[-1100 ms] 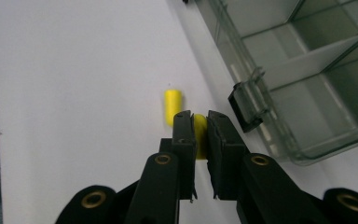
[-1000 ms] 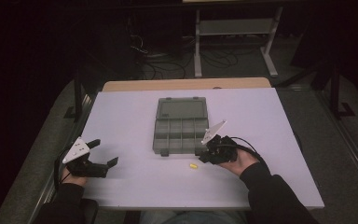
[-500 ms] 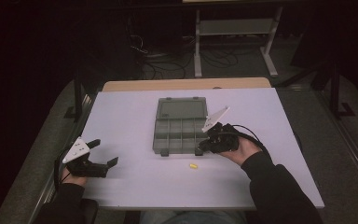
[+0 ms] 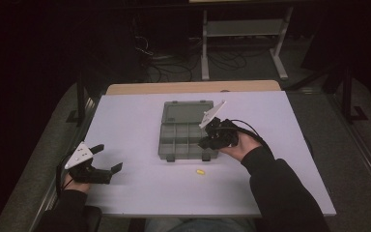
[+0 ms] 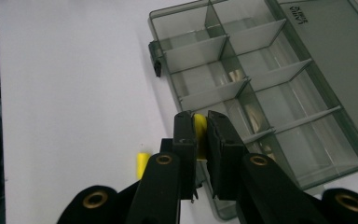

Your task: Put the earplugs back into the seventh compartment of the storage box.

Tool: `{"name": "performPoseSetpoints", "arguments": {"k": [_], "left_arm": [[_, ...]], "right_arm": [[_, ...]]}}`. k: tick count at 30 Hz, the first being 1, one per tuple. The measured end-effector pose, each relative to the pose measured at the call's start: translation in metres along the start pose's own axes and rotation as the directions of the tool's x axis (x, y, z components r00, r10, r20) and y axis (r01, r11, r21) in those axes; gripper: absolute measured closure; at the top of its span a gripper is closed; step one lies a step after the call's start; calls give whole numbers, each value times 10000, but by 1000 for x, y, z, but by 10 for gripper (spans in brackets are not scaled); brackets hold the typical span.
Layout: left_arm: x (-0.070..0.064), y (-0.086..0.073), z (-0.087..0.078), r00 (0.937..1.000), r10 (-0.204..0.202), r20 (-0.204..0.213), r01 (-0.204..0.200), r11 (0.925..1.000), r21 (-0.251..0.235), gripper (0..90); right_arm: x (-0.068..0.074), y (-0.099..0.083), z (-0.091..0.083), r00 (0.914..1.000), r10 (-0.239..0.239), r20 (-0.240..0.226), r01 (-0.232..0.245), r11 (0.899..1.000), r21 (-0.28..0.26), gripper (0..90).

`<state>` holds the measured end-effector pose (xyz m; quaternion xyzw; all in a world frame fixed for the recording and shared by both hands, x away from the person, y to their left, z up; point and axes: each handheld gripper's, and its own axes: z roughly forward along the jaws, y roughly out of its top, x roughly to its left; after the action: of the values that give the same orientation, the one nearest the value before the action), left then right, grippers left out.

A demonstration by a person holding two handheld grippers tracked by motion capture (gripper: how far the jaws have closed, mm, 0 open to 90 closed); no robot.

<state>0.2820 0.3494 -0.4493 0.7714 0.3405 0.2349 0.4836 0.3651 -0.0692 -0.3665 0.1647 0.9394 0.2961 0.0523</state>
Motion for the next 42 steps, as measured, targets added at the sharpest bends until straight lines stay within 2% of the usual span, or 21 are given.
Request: {"name": "performPoseSetpoints", "arguments": {"k": [12,20,29,36,42], "left_arm": [[0,0,0,10000,-2,12,2,10000,-5,0],[0,0,0,10000,2,8,-2,10000,2,0],[0,0,0,10000,4,11,-4,10000,-4,0],[0,0,0,10000,0,20,0,10000,-10,0],[0,0,0,10000,-1,38,1,10000,-9,0]], "right_arm": [[-13,11,15,9999,161,-23,-161,9998,105,813],[-20,12,34,9994,346,-69,-342,9981,517,813],[-21,13,52,9994,290,-161,-275,9961,841,809],[-23,12,64,9990,420,-126,-403,9931,1101,804],[-23,12,69,9990,415,-148,-394,9916,1235,795]]}}
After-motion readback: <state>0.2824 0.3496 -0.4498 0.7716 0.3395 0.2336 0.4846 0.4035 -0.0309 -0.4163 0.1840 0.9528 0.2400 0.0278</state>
